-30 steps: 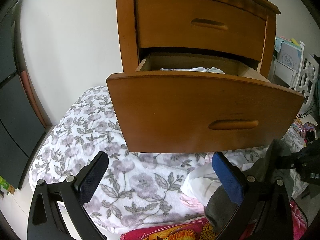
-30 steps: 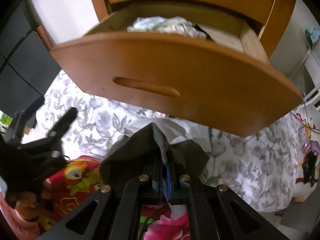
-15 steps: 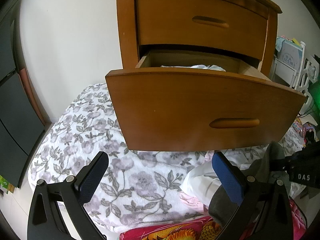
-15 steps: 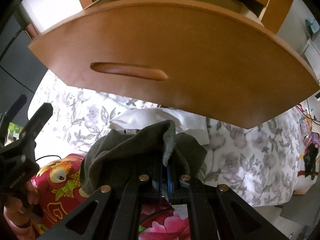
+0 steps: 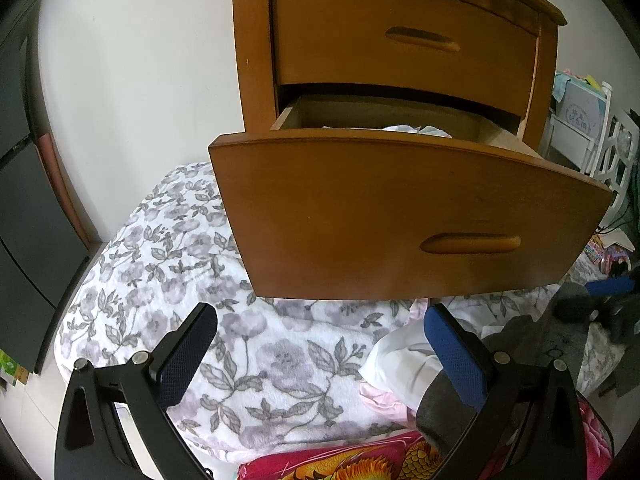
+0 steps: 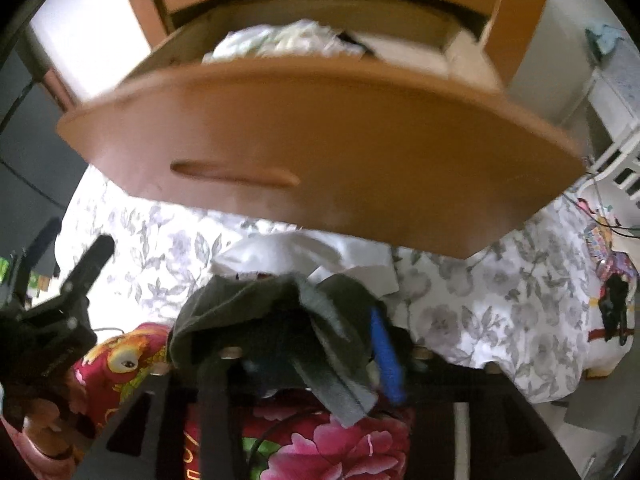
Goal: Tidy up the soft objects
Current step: 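Lay the dark grey cloth on the bedspread and open the right tool, then move the open right tool back into the drawer toward the white sock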
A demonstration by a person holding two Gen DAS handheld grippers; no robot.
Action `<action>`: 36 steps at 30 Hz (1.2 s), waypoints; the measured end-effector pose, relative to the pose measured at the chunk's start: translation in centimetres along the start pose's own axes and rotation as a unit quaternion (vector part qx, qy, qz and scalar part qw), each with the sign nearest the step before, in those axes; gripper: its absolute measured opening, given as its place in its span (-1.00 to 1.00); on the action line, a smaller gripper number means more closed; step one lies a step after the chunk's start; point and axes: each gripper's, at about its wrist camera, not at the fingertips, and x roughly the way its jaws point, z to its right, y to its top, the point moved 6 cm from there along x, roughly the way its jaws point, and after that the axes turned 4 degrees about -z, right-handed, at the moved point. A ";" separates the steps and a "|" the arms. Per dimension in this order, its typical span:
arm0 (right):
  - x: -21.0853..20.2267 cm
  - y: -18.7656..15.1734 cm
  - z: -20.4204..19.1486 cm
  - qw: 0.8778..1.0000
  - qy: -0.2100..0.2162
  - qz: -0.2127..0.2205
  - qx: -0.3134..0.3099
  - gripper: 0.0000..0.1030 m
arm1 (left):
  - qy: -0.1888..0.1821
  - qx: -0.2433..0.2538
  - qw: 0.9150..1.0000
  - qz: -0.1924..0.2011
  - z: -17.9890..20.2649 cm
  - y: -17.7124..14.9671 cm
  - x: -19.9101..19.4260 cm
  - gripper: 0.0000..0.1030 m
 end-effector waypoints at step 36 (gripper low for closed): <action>-6.0 -0.6 0.4 0.994 0.003 0.097 0.044 1.00 | -0.002 -0.006 1.000 -0.005 0.0 -0.2 0.1 1.00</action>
